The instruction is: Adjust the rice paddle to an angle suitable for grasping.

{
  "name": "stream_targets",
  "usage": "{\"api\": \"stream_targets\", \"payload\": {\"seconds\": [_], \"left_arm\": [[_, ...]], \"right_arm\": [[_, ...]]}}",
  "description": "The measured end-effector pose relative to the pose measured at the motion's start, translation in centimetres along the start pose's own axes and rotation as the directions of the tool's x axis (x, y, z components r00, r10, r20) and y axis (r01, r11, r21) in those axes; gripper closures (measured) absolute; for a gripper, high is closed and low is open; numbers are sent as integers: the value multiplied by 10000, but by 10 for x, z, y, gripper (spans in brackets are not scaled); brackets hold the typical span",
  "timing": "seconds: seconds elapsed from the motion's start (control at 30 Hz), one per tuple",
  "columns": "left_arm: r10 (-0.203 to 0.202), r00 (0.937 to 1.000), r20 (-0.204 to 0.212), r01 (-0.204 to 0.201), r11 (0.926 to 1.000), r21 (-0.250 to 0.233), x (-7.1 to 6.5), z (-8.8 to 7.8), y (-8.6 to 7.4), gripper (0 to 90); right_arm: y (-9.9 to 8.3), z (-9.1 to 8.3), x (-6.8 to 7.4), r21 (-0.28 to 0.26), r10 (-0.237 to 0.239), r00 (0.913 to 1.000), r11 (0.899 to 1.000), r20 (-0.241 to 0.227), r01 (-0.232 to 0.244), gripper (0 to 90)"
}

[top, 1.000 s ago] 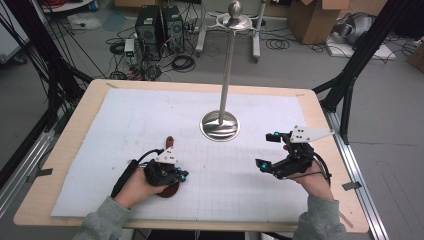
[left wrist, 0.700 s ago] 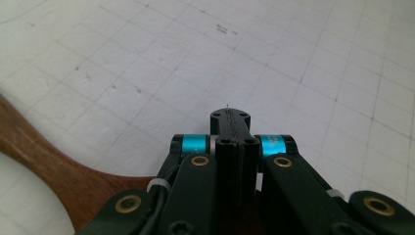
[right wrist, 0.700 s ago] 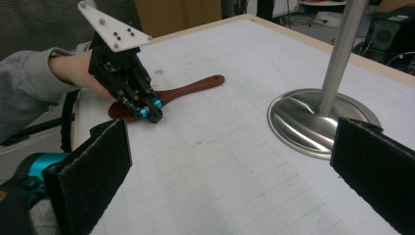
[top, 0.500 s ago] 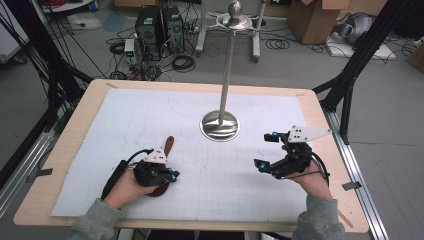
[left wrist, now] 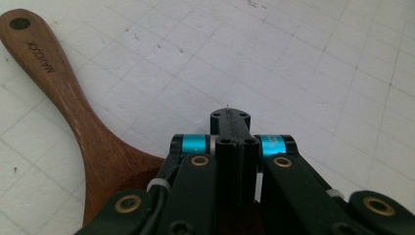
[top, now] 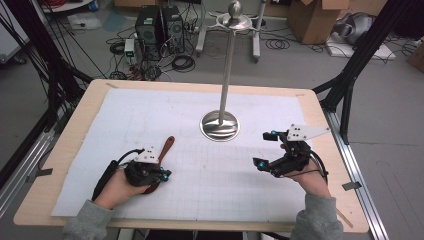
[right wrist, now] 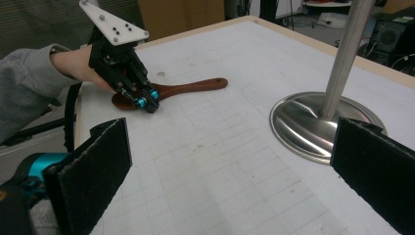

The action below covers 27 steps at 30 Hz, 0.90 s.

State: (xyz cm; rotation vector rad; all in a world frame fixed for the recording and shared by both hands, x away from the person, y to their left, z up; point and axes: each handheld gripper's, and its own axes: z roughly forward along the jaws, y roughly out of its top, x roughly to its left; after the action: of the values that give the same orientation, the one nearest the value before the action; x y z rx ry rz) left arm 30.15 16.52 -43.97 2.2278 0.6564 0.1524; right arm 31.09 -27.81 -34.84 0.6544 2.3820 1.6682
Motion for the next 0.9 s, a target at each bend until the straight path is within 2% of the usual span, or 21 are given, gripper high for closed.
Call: {"api": "stream_targets", "payload": {"seconds": [0.4, 0.9], "left_arm": [[-355, 9991, -218, 355, 9994, -18, 7, -12, -9, 891], [-403, 9985, -373, 404, 9992, 19, 9, -15, -12, 891]], "right_arm": [[2, 7, -3, -76, 26, 9999, 10000, -119, -27, 4], [3, 7, -4, -53, 10, 9999, 10000, -128, -11, 4]]}}
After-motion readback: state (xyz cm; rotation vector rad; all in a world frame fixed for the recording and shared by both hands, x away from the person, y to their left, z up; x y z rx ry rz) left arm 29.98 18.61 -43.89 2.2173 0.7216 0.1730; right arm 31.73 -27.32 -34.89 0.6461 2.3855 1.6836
